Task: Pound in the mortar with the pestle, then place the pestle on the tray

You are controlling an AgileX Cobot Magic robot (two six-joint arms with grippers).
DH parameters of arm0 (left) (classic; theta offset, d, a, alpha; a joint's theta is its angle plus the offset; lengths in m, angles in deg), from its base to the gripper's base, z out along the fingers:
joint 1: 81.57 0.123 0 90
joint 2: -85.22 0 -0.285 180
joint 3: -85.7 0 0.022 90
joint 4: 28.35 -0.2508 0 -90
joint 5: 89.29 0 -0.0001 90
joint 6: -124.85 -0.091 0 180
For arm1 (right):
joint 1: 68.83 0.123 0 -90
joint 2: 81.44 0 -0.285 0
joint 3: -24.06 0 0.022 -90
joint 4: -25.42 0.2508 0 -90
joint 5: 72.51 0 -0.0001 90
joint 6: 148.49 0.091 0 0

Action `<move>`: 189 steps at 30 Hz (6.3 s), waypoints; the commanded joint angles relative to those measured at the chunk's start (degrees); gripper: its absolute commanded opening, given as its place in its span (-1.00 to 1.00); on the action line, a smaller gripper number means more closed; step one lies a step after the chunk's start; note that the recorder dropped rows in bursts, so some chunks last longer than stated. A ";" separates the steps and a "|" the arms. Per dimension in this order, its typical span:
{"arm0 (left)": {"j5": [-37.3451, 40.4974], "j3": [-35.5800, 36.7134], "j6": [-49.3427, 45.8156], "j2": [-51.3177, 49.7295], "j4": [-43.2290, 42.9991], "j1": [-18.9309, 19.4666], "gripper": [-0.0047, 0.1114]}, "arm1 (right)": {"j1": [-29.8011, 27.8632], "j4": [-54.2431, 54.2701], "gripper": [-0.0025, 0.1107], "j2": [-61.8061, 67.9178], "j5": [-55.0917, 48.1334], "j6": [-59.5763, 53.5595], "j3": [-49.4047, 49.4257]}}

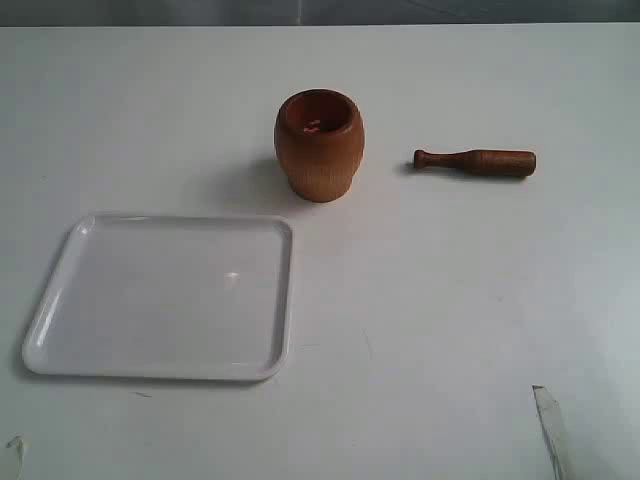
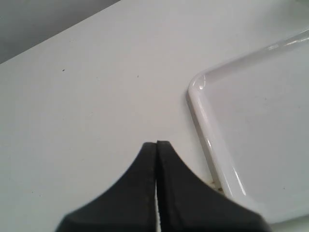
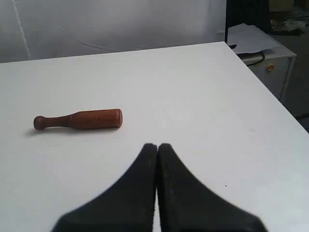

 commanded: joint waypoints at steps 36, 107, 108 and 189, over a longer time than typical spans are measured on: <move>-0.17 0.03 0.47 0.07 0.42 -0.44 -0.92 | 0.12 -11.10 -0.96 32.66 55.01 6.48 -30.34; -0.17 0.03 0.47 0.07 0.42 -0.44 -0.92 | 21.66 3.65 -0.96 122.99 -9.07 -60.30 -85.19; -0.17 0.03 0.47 0.07 0.42 -0.44 -0.92 | 21.66 5.67 -0.96 122.43 -6.27 -59.55 -85.19; -0.17 0.03 0.47 0.07 0.42 -0.44 -0.92 | 28.18 -27.78 -0.96 104.29 80.64 11.01 -55.56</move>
